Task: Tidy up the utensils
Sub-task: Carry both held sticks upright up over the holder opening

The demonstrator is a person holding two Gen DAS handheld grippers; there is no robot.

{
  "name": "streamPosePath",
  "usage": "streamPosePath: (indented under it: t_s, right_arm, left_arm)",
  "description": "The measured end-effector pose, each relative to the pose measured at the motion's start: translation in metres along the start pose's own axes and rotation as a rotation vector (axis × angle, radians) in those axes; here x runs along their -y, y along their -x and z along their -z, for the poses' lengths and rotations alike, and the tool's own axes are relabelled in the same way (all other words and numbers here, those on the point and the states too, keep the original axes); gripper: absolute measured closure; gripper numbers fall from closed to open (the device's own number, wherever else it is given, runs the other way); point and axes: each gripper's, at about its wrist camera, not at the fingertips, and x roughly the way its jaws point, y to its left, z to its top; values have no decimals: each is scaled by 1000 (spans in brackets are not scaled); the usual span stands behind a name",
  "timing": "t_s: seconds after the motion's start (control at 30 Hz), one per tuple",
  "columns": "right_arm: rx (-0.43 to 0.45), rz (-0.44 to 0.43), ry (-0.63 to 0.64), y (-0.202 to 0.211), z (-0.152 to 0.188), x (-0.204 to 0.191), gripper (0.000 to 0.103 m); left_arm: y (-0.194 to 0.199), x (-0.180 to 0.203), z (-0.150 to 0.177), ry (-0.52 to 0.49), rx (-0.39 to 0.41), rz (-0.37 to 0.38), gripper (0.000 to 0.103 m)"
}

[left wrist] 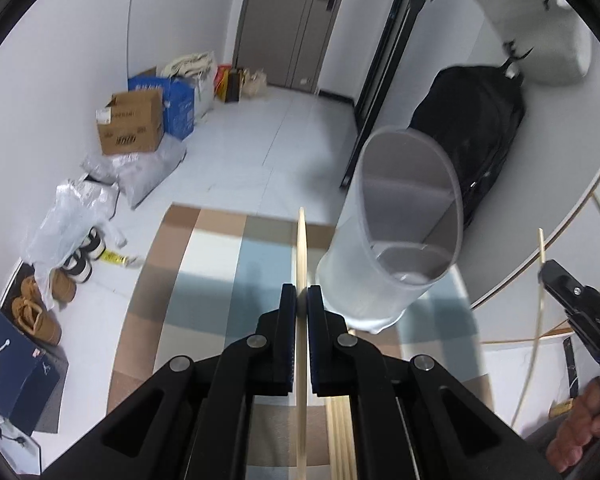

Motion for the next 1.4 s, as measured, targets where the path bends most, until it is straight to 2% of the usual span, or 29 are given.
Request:
streamPosePath:
  t_s: [0.23, 0.37, 0.63, 0.73, 0.9, 1.1, 1.4]
  right_arm:
    - [76, -50, 31, 3, -31, -26, 98]
    - [137, -78, 60, -2, -62, -45, 98]
    - [238, -70, 140, -32, -120, -75, 98]
    - [273, -64, 152, -47, -136, -80, 98]
    - [319, -26, 178, -79, -150, -83, 98]
    - [365, 19, 206, -107, -147, -75, 98]
    - [417, 21, 222, -127, -131, -62, 98]
  left_arm:
    - [26, 6, -31, 29, 117, 87, 102]
    - [41, 17, -68, 31, 241, 135, 102]
    - [31, 26, -118, 29, 427, 144, 102]
    - [17, 26, -128, 43, 462, 156, 102]
    - [-7, 22, -137, 71, 460, 193, 102]
    - [-31, 24, -134, 60, 472, 204, 102]
    - [-45, 35, -117, 11, 568, 187, 102]
